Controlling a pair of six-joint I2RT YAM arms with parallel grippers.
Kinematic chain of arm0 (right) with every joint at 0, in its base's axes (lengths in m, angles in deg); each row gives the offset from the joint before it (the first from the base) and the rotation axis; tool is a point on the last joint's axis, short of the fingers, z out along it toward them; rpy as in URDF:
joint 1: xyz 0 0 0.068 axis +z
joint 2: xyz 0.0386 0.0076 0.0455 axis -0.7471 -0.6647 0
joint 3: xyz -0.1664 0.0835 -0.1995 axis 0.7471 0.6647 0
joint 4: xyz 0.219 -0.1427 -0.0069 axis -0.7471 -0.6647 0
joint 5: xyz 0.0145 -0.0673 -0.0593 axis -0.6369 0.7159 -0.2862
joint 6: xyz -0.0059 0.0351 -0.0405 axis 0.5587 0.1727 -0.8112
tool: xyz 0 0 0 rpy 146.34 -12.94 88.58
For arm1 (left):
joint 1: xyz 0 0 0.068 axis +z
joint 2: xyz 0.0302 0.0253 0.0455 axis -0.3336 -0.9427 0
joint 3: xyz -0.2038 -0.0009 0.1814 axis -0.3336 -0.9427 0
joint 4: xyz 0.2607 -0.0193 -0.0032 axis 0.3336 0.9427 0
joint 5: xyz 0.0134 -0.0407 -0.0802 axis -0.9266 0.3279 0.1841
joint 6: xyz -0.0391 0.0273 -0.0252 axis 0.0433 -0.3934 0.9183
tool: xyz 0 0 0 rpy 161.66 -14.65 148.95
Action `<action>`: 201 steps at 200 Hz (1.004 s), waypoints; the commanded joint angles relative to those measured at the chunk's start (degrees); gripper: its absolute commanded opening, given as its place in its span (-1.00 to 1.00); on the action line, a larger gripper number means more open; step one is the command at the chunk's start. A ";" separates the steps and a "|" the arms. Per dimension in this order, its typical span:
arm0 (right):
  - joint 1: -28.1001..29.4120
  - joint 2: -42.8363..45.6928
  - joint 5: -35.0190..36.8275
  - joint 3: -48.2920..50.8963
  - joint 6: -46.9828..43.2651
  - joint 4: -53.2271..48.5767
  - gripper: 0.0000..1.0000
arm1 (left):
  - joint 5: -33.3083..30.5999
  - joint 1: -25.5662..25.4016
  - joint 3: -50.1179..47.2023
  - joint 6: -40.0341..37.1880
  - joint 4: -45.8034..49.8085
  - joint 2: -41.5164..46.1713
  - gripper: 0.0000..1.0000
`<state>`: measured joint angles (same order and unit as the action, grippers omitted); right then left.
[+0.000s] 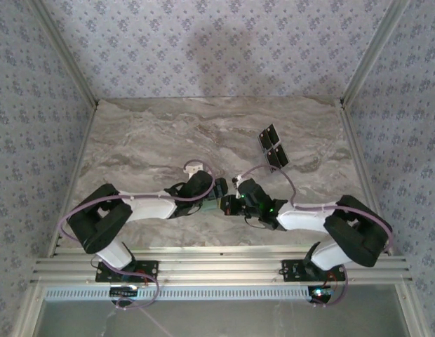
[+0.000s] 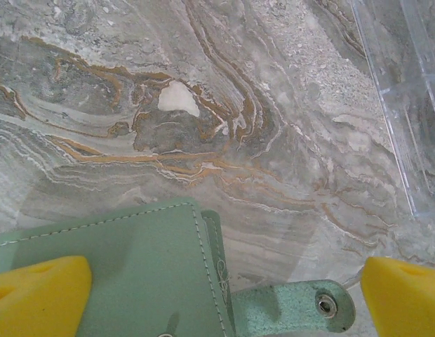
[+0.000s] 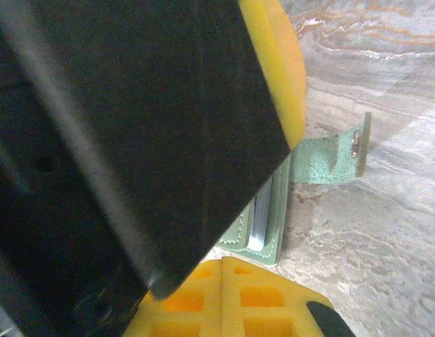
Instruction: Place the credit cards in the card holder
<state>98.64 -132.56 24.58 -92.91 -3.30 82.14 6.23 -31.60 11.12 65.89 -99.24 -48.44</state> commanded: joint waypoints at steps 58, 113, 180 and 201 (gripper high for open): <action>1.98 -9.93 3.35 -1.04 2.84 12.32 -1.00 | 0.32 -0.43 -0.02 0.76 3.25 -0.86 0.99; 1.99 -12.18 3.88 0.48 4.39 13.65 -1.00 | -1.51 -0.28 4.29 -0.59 9.25 3.11 0.99; 2.06 -12.68 4.06 0.31 4.98 11.53 -1.00 | -7.03 3.78 7.45 -1.33 30.44 12.59 1.00; 2.03 -12.93 3.98 0.24 5.20 11.06 -1.00 | -7.22 4.54 6.07 -3.08 35.45 14.14 1.00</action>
<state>100.37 -144.23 27.07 -92.91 1.14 94.45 1.11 -27.82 17.55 64.95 -75.50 -36.01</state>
